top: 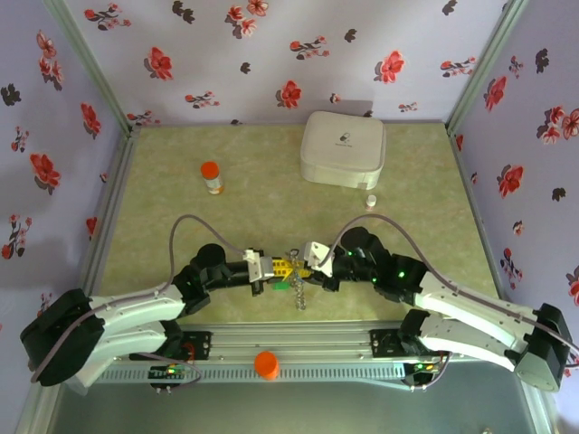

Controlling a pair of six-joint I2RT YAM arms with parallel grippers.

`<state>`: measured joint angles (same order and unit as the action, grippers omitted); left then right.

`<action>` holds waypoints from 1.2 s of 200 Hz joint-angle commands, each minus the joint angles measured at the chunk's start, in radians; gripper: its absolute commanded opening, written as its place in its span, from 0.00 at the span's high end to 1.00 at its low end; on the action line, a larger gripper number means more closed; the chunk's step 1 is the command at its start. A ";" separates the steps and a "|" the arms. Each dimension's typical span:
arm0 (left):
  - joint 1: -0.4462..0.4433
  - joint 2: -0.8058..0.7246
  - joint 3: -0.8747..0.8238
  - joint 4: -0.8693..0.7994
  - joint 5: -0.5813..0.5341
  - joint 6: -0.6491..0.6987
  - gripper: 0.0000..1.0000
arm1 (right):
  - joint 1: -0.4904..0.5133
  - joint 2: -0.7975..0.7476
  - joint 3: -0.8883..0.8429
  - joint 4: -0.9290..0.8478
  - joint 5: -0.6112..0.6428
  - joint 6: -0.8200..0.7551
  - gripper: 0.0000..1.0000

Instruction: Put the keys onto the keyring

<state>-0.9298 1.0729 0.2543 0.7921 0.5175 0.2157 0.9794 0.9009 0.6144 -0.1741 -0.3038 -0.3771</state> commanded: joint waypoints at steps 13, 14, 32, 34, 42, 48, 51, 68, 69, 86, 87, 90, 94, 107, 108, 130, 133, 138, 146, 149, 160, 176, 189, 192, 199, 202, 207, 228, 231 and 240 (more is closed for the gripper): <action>-0.006 0.003 0.038 0.051 0.041 0.005 1.00 | -0.004 0.017 0.023 0.054 -0.040 0.030 0.83; -0.006 0.003 0.037 0.051 0.042 0.005 1.00 | -0.004 0.019 0.024 0.054 -0.042 0.029 0.84; -0.006 0.002 0.039 0.051 0.051 0.001 1.00 | -0.004 0.033 0.027 0.052 -0.057 0.031 0.86; -0.006 0.002 0.039 0.052 0.050 -0.001 1.00 | -0.003 0.033 0.028 0.049 -0.058 0.032 0.86; -0.006 0.003 0.038 0.051 0.052 -0.002 1.00 | -0.004 0.037 0.032 0.043 -0.065 0.032 0.87; -0.007 0.002 0.039 0.051 0.052 -0.003 1.00 | -0.004 0.040 0.035 0.042 -0.069 0.031 0.88; -0.007 0.002 0.038 0.051 0.054 -0.003 1.00 | -0.005 0.042 0.035 0.041 -0.072 0.030 0.88; -0.007 0.002 0.038 0.050 0.055 0.001 1.00 | -0.004 0.049 0.042 0.034 -0.086 0.026 0.94; -0.007 0.002 0.038 0.051 0.054 0.001 1.00 | -0.004 0.049 0.043 0.033 -0.088 0.025 0.94; -0.007 0.005 0.039 0.045 0.045 0.009 1.00 | -0.004 0.055 0.054 0.016 -0.089 0.014 1.00; -0.007 0.005 0.039 0.044 0.042 0.010 1.00 | -0.004 0.055 0.055 0.015 -0.090 0.012 1.00; -0.007 0.005 0.039 0.040 0.036 0.010 0.99 | -0.004 0.055 0.056 0.011 -0.089 0.011 1.00; -0.007 0.005 0.039 0.034 0.025 0.010 0.93 | -0.005 0.056 0.060 0.003 -0.088 0.005 1.00; -0.007 -0.001 0.039 -0.023 -0.009 0.026 0.83 | -0.003 0.060 0.080 -0.041 -0.078 -0.021 1.00; -0.008 -0.002 0.039 -0.031 -0.010 0.028 0.82 | -0.003 0.061 0.082 -0.045 -0.076 -0.024 1.00; -0.008 -0.023 0.097 -0.201 -0.028 0.080 0.79 | -0.002 0.080 0.133 -0.158 -0.036 -0.086 1.00; -0.009 -0.024 0.103 -0.221 -0.031 0.086 0.79 | -0.003 0.084 0.142 -0.176 -0.033 -0.093 1.00; -0.008 -0.028 0.110 -0.252 -0.035 0.094 0.79 | -0.003 0.091 0.159 -0.202 -0.024 -0.106 1.00; -0.009 -0.030 0.124 -0.292 -0.045 0.107 0.79 | -0.004 0.105 0.181 -0.245 -0.012 -0.126 1.00; -0.010 -0.029 0.129 -0.306 -0.049 0.112 0.79 | -0.004 0.109 0.189 -0.258 -0.009 -0.133 1.00; -0.011 -0.026 0.149 -0.351 -0.061 0.123 0.80 | -0.003 0.125 0.216 -0.307 -0.007 -0.151 1.00; -0.013 -0.015 0.174 -0.387 -0.054 0.134 0.81 | -0.002 0.143 0.249 -0.347 -0.013 -0.171 1.00; -0.013 -0.007 0.185 -0.394 -0.048 0.141 0.82 | 0.000 0.153 0.269 -0.358 -0.024 -0.178 1.00; -0.014 -0.005 0.188 -0.397 -0.046 0.143 0.82 | 0.001 0.154 0.273 -0.359 -0.025 -0.179 1.00; -0.013 -0.002 0.193 -0.407 -0.042 0.147 0.84 | 0.001 0.160 0.280 -0.360 -0.030 -0.180 1.00; -0.013 0.001 0.197 -0.410 -0.040 0.151 0.86 | 0.002 0.163 0.284 -0.359 -0.033 -0.181 1.00; -0.013 0.004 0.203 -0.419 -0.036 0.153 0.89 | 0.002 0.165 0.289 -0.357 -0.036 -0.180 1.00; -0.013 0.008 0.217 -0.436 -0.021 0.163 1.00 | 0.002 0.165 0.292 -0.324 -0.050 -0.155 1.00; -0.014 0.009 0.218 -0.434 -0.021 0.164 1.00 | 0.002 0.162 0.289 -0.316 -0.053 -0.150 1.00; -0.014 0.005 0.213 -0.424 -0.016 0.165 1.00 | 0.001 0.148 0.275 -0.291 -0.058 -0.138 1.00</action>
<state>-0.9428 1.0679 0.4385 0.3950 0.4992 0.3511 0.9749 1.0698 0.8650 -0.5217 -0.3080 -0.5282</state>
